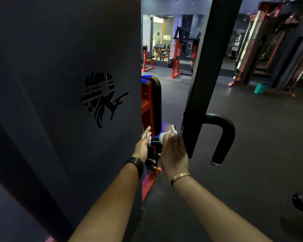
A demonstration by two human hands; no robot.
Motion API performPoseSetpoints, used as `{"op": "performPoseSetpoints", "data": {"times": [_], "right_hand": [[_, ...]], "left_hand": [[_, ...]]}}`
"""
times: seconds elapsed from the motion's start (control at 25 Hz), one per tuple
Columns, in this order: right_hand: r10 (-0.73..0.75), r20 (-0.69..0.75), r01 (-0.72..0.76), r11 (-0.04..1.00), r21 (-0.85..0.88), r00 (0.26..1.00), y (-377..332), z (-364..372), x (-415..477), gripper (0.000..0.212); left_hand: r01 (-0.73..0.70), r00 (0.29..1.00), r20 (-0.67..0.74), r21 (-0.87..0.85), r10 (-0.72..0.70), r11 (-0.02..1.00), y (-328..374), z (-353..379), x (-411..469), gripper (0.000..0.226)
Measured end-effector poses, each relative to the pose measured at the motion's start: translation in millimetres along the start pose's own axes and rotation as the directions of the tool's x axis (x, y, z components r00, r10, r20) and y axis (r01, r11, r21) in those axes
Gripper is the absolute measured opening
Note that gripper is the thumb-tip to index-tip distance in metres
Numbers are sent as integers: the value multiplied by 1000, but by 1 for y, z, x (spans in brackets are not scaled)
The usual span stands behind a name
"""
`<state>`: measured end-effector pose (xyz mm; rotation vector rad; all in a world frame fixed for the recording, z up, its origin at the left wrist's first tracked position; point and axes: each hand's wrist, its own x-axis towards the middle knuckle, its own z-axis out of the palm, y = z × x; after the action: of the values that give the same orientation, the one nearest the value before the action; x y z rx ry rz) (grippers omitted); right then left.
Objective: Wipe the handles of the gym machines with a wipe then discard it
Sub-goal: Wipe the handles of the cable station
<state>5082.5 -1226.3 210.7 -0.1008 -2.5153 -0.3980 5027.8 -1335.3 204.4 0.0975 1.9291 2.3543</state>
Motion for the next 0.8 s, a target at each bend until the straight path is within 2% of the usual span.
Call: {"op": "performPoseSetpoints", "data": {"times": [0.08, 0.12, 0.16, 0.24, 0.36, 0.4, 0.48, 0.56, 0.64, 0.72, 0.76, 0.8], "right_hand": [[49, 87, -51, 999, 18, 995, -11, -4, 1, 52], [8, 107, -14, 998, 61, 994, -18, -8, 6, 44], [-65, 81, 55, 991, 119, 995, -23, -9, 11, 38], [-179, -25, 179, 945, 272, 983, -23, -8, 17, 40], [-213, -102, 236, 907, 349, 972, -17, -6, 19, 42], [-205, -104, 229, 900, 370, 973, -19, -5, 20, 39], [-222, -169, 275, 853, 444, 960, -24, -9, 23, 29], [-395, -220, 449, 831, 328, 892, -29, -8, 27, 27], [-488, -171, 515, 833, 204, 856, -24, -11, 38, 27], [-493, -41, 488, 842, 231, 869, -21, -20, 52, 27], [-534, 47, 506, 822, 260, 844, -22, -20, 58, 29], [-607, 112, 560, 779, 283, 787, -22, -20, 62, 30]], "left_hand": [[-13, 1000, -3, 14, 13, 1000, 0, 1, 0, 32], [-12, 1000, -10, 4, 12, 1000, 0, 0, 0, 31], [-13, 1000, -15, -7, 13, 1000, 0, -1, 1, 30], [-5, 1000, -11, -11, 5, 1000, -1, -5, 1, 28], [47, 999, 4, -52, -47, 998, 0, -7, 3, 32], [71, 997, -3, -125, -72, 990, 1, -5, 3, 35], [135, 988, -19, -392, -154, 910, 1, -3, 2, 43], [186, 971, -20, -568, -240, 802, -1, -5, 0, 62], [233, 958, 6, -601, -287, 765, 0, -7, -2, 80], [231, 959, 11, -611, -283, 758, 3, -10, -1, 84], [224, 961, 11, -621, -277, 751, 4, -11, 1, 84], [222, 962, 21, -635, -271, 740, 5, -12, 2, 84]]}}
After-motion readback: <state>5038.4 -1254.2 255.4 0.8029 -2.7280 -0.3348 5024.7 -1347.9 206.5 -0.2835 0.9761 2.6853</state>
